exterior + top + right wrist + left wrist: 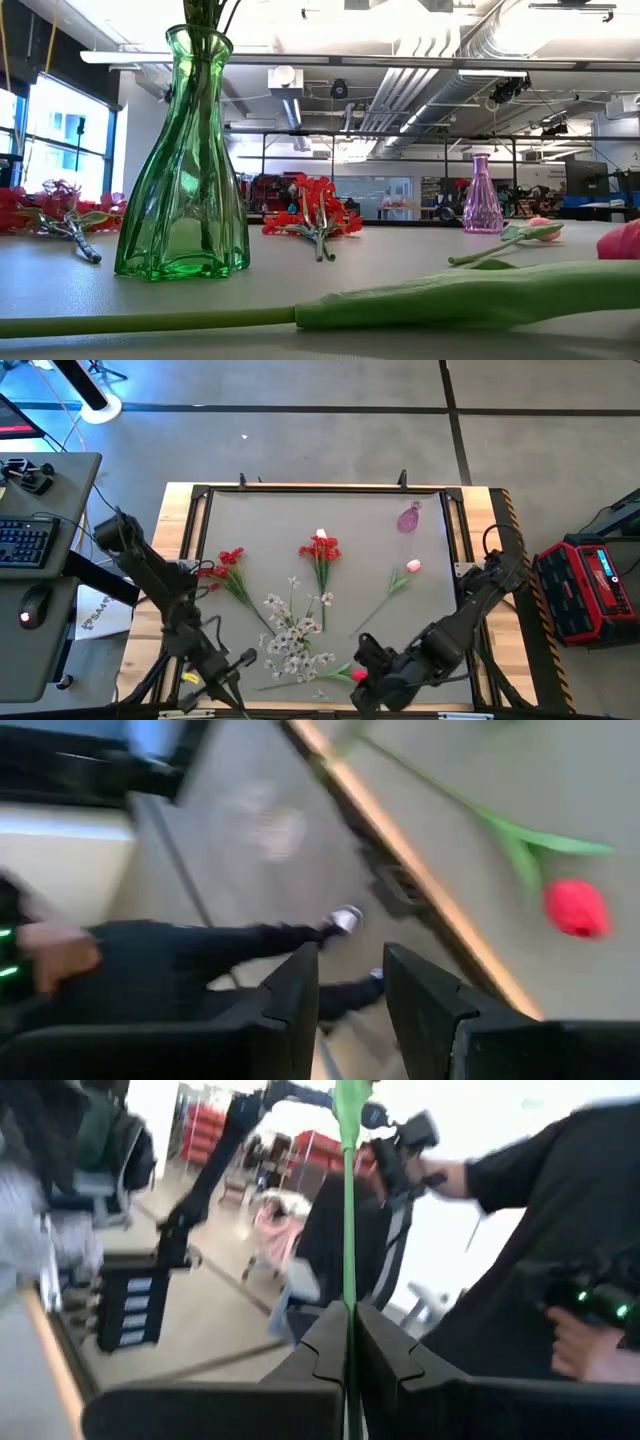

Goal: Sort flowers into vase by color
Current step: Put the bottom red flower into the green vase

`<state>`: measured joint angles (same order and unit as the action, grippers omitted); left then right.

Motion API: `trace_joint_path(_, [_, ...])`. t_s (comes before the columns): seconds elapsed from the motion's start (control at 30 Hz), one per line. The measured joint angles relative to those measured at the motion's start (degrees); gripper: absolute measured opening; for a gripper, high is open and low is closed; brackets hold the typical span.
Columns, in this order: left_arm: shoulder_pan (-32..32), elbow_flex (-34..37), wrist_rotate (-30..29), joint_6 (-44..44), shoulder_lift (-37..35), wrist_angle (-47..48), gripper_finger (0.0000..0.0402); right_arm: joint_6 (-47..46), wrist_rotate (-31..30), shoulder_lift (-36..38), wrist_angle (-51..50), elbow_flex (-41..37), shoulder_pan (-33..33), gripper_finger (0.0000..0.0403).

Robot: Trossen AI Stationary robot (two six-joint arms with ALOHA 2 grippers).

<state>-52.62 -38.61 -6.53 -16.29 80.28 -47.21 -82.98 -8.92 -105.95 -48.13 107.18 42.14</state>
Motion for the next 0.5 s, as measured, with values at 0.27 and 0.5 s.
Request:
trace_joint_path(0.27, [0.1, 0.0, -13.4, 5.0, -12.8, 1.0, 0.0000, 15.5, -27.2, 3.7, 11.8, 0.0, 3.8, 0.0103])
trace_joint_path(0.5, [4.0, -2.3, -27.7, 9.8, -17.7, 1.4, 0.0000, 44.9, -46.7, 4.6, 30.6, 0.0, -0.9, 0.0103])
